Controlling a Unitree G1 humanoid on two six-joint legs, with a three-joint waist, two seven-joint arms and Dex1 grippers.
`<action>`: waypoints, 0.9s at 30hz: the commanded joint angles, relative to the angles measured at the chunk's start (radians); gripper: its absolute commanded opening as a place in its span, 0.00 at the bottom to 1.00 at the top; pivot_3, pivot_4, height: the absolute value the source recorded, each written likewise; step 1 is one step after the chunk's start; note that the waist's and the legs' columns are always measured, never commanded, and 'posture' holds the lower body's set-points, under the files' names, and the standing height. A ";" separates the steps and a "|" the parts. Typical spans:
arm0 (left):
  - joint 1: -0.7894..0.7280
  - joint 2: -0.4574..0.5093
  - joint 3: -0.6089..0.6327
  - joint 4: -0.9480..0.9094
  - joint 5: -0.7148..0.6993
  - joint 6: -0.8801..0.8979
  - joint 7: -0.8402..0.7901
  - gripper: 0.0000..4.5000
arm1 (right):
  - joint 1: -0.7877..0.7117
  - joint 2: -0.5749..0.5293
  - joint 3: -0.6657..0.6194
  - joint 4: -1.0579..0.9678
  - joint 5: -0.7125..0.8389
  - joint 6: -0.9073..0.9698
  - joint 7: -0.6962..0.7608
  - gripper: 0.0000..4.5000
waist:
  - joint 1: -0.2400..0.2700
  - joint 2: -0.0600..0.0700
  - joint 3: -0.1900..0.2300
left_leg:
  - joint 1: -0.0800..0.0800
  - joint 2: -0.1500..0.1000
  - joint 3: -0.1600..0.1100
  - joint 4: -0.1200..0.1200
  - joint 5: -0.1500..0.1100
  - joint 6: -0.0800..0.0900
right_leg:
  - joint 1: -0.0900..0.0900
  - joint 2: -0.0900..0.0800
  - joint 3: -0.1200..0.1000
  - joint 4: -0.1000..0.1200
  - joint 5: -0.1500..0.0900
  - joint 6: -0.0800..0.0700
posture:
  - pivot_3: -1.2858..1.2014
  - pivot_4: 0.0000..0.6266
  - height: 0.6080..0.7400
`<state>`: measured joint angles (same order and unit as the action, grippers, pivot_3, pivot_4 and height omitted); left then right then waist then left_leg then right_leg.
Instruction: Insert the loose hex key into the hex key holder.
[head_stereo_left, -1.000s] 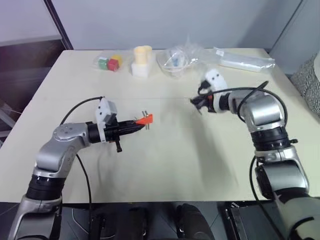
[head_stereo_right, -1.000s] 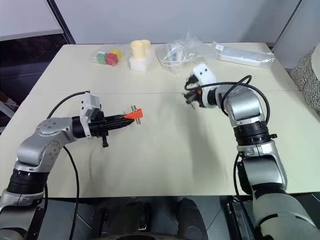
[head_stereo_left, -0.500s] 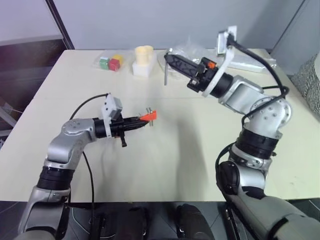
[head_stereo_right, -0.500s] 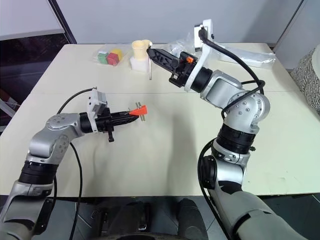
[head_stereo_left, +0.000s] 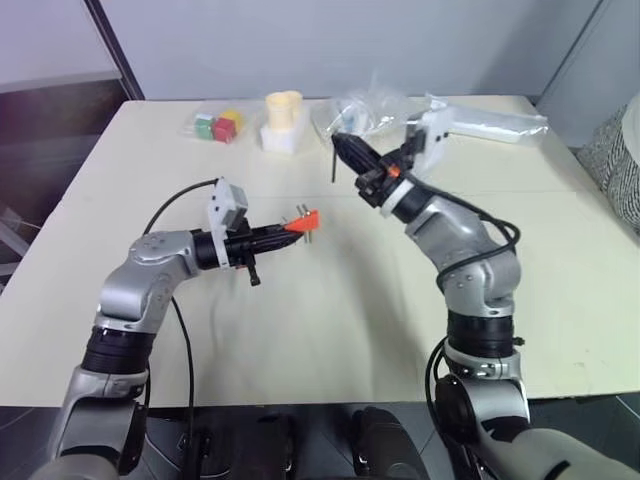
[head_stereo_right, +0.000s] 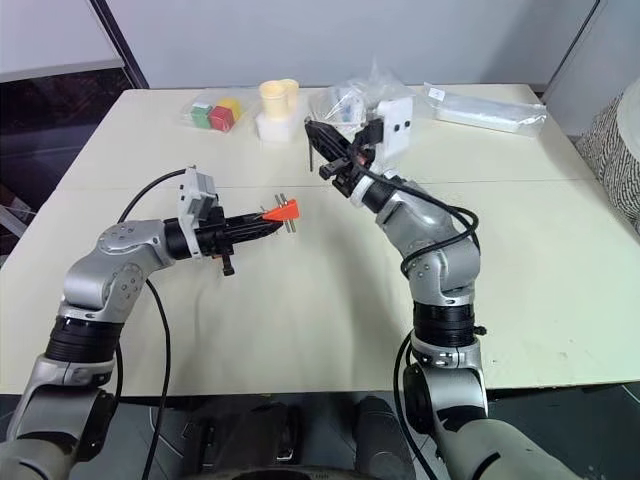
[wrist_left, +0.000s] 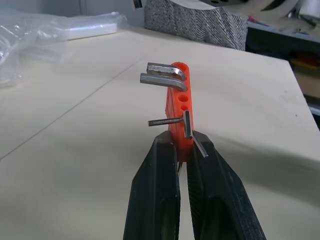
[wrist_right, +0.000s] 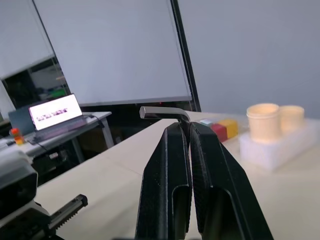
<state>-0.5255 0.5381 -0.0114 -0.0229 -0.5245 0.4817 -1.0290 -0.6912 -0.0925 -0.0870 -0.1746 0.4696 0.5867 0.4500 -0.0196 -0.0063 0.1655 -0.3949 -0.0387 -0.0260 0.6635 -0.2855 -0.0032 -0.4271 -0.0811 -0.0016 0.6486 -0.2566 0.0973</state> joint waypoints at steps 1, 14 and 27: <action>-0.041 0.001 0.040 -0.037 -0.030 0.011 0.013 0.00 | 0.006 0.001 0.041 -0.047 0.001 -0.047 0.019 0.00 | 0.000 0.000 0.000 | 0.000 0.000 0.000 0.000 0.000 0.000 | 0.000 0.000 0.000 0.000 0.000 0.000 | 0.52 0.24 1.00; -0.073 -0.007 0.036 -0.013 -0.032 0.026 0.028 0.00 | 0.029 -0.028 0.081 -0.103 0.062 -0.023 0.051 0.00 | 0.002 0.000 0.000 | 0.000 0.000 0.000 0.000 0.000 0.000 | 0.000 0.000 0.000 0.000 0.000 0.000 | 0.52 0.24 1.00; -0.075 -0.005 0.052 -0.027 -0.051 0.047 0.036 0.00 | 0.024 -0.055 0.080 -0.078 0.066 -0.040 0.042 0.00 | 0.002 0.000 0.000 | 0.000 0.000 0.000 0.000 0.000 0.000 | 0.000 0.000 0.000 0.000 0.000 0.000 | 0.52 0.24 1.00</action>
<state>-0.5769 0.5289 0.0048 -0.0194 -0.5537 0.5336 -0.9973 -0.6444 -0.1426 0.0104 -0.2318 0.5245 0.5621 0.4931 -0.0172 -0.0064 0.1655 -0.3949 -0.0387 -0.0261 0.6637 -0.2855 -0.0032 -0.4269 -0.0813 -0.0016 0.6483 -0.2566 0.0973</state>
